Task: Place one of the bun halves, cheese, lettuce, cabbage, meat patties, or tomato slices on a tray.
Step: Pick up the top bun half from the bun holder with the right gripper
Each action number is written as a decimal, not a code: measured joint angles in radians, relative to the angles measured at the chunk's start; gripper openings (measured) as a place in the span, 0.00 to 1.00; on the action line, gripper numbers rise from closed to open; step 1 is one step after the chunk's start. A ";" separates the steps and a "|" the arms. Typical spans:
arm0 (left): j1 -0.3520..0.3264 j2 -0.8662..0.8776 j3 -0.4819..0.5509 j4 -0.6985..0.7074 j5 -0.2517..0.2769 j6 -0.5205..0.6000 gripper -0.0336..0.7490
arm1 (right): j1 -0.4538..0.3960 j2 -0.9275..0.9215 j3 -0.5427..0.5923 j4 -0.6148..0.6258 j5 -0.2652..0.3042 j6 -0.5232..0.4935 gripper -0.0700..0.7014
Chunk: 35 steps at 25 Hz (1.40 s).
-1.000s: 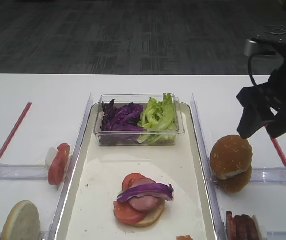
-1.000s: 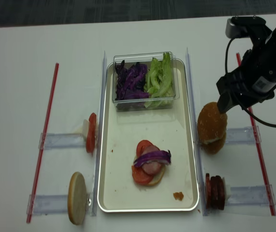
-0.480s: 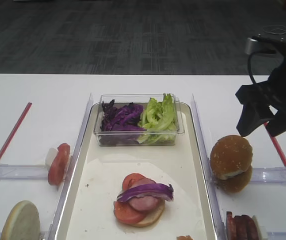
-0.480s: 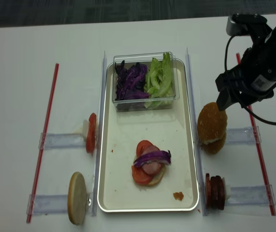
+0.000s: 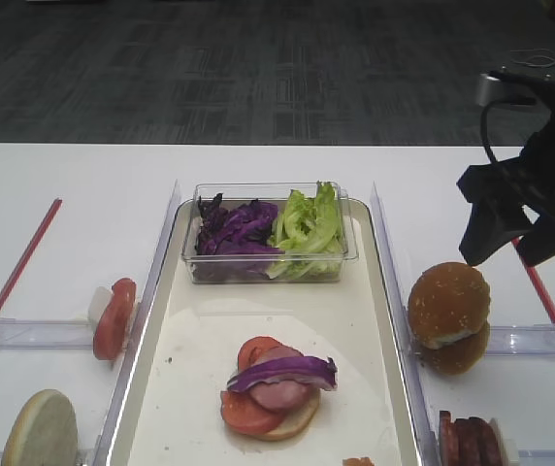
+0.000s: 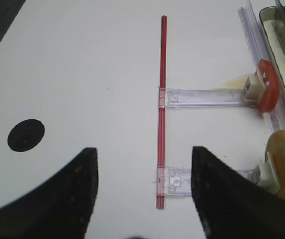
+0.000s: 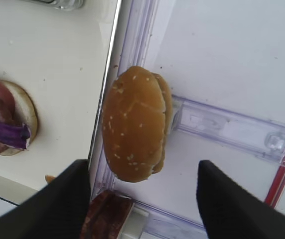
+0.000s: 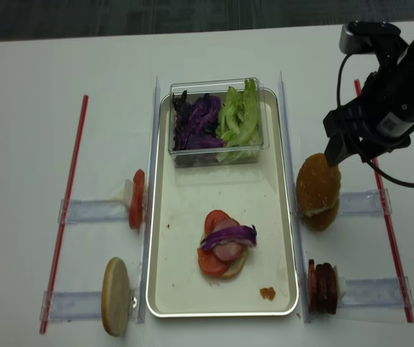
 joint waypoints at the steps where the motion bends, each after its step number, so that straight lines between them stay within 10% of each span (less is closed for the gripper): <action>1: 0.000 0.000 0.000 0.000 0.000 0.000 0.54 | 0.000 0.000 0.000 0.000 0.000 0.000 0.71; 35: 0.000 0.000 0.000 0.000 -0.001 0.000 0.54 | 0.030 0.147 0.000 0.046 -0.061 -0.026 0.69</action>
